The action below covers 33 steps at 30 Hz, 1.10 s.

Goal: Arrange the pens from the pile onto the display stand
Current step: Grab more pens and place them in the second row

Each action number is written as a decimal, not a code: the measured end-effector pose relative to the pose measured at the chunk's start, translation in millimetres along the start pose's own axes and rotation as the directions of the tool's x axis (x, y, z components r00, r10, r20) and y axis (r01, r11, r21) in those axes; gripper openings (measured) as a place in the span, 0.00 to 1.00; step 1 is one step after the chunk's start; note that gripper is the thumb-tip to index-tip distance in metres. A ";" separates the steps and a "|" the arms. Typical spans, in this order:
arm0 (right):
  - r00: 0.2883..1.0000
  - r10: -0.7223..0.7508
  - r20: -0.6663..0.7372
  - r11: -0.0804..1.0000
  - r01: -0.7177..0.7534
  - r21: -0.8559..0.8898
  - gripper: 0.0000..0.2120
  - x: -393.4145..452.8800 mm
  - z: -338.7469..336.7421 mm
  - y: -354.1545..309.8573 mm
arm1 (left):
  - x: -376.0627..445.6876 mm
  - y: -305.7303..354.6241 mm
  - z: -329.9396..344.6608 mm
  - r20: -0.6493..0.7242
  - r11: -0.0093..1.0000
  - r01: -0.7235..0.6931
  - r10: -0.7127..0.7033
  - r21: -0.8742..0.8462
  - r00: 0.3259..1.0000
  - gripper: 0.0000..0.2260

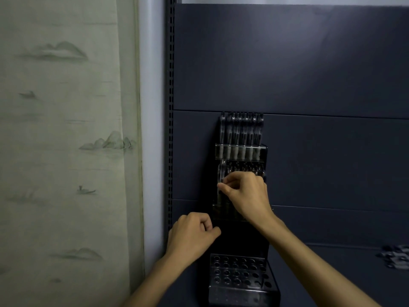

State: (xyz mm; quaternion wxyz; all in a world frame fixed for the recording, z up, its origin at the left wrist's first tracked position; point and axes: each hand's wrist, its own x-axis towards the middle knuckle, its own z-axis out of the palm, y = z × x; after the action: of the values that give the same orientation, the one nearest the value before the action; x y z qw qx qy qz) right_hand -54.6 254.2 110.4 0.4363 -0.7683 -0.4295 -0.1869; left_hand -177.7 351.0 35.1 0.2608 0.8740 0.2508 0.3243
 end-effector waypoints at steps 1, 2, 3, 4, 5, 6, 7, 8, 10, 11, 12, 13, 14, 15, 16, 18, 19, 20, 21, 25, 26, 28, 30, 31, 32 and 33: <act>1.000 0.004 0.013 1.000 -0.003 -0.014 0.07 -1.4 2.1 1.2 | -0.2 -0.1 0.0 0.001 1.000 0.002 -0.002 0.004 1.000 0.13; 1.000 0.007 0.027 0.999 -0.006 -0.034 0.07 -3.3 4.8 2.8 | -0.7 -0.2 0.1 0.003 1.000 0.003 -0.003 0.005 1.000 0.13; 0.999 0.010 0.041 0.998 -0.008 -0.056 0.07 -5.9 7.9 4.6 | -1.4 -0.6 0.1 0.005 1.000 0.005 -0.005 0.004 1.000 0.13; 0.999 0.013 0.052 0.998 -0.009 -0.070 0.07 -8.6 10.6 6.4 | -2.0 -1.3 0.0 0.008 1.000 0.005 -0.005 0.005 1.000 0.13; 0.998 0.013 0.056 0.997 -0.009 -0.072 0.07 -11.6 12.2 8.0 | -2.8 -2.0 0.0 0.011 1.000 0.007 -0.007 0.007 1.000 0.13; 0.998 0.012 0.056 0.998 -0.008 -0.065 0.07 -14.1 12.9 9.0 | -3.5 -2.7 0.0 0.014 1.000 0.009 -0.010 0.008 1.000 0.13; 0.999 0.010 0.054 0.998 -0.007 -0.055 0.06 -16.1 12.8 9.5 | -4.3 -3.5 -0.3 0.015 1.000 0.014 -0.014 0.010 1.000 0.13; 0.999 0.006 0.049 0.999 -0.003 -0.050 0.07 -17.4 12.8 9.6 | -4.9 -4.3 -0.6 0.017 1.000 0.019 -0.019 0.012 1.000 0.13; 1.000 -0.008 0.025 0.998 0.009 -0.069 0.07 -19.0 13.3 9.4 | -6.3 -5.2 -1.3 0.021 1.000 0.026 -0.026 0.016 0.999 0.13; 1.000 -0.012 0.012 0.997 0.013 -0.082 0.08 -19.6 13.8 8.9 | -7.2 -5.4 -1.7 0.022 0.999 0.027 -0.028 0.016 0.999 0.13; 1.000 -0.015 0.005 0.995 0.015 -0.094 0.08 -19.7 14.4 8.6 | -8.0 -5.4 -2.2 0.025 1.000 0.027 -0.028 0.015 0.999 0.13; 1.000 -0.019 0.007 0.994 0.019 -0.105 0.09 -20.1 14.6 8.4 | -9.1 -5.2 -2.8 0.028 1.000 0.026 -0.026 0.016 0.999 0.13; 1.000 -0.023 0.016 0.993 0.025 -0.115 0.09 -20.7 14.2 8.6 | -10.0 -4.8 -3.2 0.031 1.000 0.024 -0.025 0.016 0.999 0.13; 0.999 -0.030 0.027 0.992 0.033 -0.118 0.09 -21.7 12.9 8.9 | -11.1 -3.9 -3.8 0.033 1.000 0.022 -0.022 0.015 0.999 0.13; 0.999 -0.037 0.032 0.993 0.041 -0.110 0.10 -23.5 10.6 9.3 | -12.1 -2.6 -4.2 0.033 1.000 0.017 -0.017 0.015 0.999 0.13; 0.998 -0.055 0.015 0.995 0.056 -0.086 0.09 -29.6 2.2 10.9 | -15.0 2.2 -4.9 0.030 1.000 -0.012 0.012 0.015 0.999 0.12; 0.997 -0.071 -0.003 0.994 0.070 -0.089 0.08 -33.9 -3.4 12.9 | -17.0 5.9 -4.8 0.031 0.999 -0.040 0.040 0.012 0.999 0.12; 0.996 -0.088 -0.021 0.990 0.086 -0.109 0.07 -38.5 -9.5 16.3 | -19.3 9.8 -3.8 0.037 0.997 -0.073 0.072 0.008 0.997 0.11; 0.994 -0.102 -0.039 0.986 0.096 -0.138 0.07 -43.6 -16.6 20.8 | -22.2 14.6 -2.4 0.047 0.994 -0.107 0.107 0.004 0.993 0.11; 0.990 -0.102 -0.101 0.960 0.071 -0.272 0.06 -65.5 -49.0 51.9 | -32.3 37.0 11.8 0.057 0.973 -0.228 0.229 -0.025 0.972 0.07; 0.991 -0.088 -0.104 0.953 0.053 -0.300 0.06 -71.0 -56.9 62.0 | -33.7 43.4 17.7 0.054 0.968 -0.250 0.251 -0.029 0.966 0.06; 0.994 -0.055 -0.094 0.941 0.020 -0.338 0.08 -80.8 -72.6 82.7 | -36.7 58.3 32.2 0.060 0.959 -0.282 0.284 -0.034 0.957 0.06; 0.996 -0.030 -0.083 0.936 -0.001 -0.352 0.09 -89.8 -87.7 104.6 | -39.2 75.3 49.8 0.078 0.947 -0.319 0.320 -0.024 0.944 0.09; 0.997 -0.023 -0.074 0.934 -0.005 -0.356 0.09 -94.0 -94.9 116.3 | -40.2 84.4 59.7 0.087 0.941 -0.338 0.338 -0.019 0.937 0.10; 0.998 -0.020 -0.062 0.933 -0.003 -0.360 0.10 -97.8 -101.7 128.0 | -40.8 93.0 70.1 0.098 0.935 -0.353 0.353 -0.012 0.931 0.11; 0.999 -0.019 -0.045 0.932 0.002 -0.361 0.10 -101.5 -108.6 140.9 | -40.9 102.2 81.4 0.113 0.932 -0.363 0.361 -0.004 0.926 0.12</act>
State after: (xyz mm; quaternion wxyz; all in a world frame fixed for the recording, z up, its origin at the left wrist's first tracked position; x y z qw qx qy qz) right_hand 13.9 78.3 31.0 0.2968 -0.8284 -0.3813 -0.2832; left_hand -120.6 226.9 27.4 0.2029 0.9242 0.0729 0.3152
